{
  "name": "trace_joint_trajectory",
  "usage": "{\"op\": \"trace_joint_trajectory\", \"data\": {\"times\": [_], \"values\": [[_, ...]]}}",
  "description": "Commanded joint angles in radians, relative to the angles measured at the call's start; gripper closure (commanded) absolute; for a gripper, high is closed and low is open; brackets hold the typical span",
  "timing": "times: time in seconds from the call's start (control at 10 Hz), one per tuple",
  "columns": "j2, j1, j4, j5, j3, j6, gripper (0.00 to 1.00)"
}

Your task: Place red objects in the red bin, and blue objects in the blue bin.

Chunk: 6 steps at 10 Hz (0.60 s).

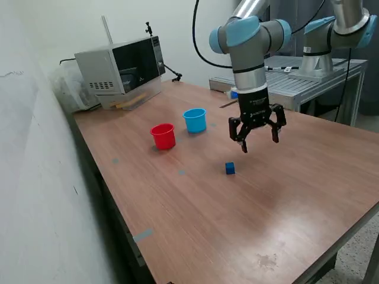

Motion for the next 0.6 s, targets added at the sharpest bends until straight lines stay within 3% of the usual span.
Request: {"op": "trace_joint_trajectory", "data": {"times": [0.0,0.5], "values": [[0.081,-0.032,-0.014,0.056,-0.070,-0.002,0.00],[0.094,-0.088,-0.060,0.031,-0.048,-0.002,0.00]]}}
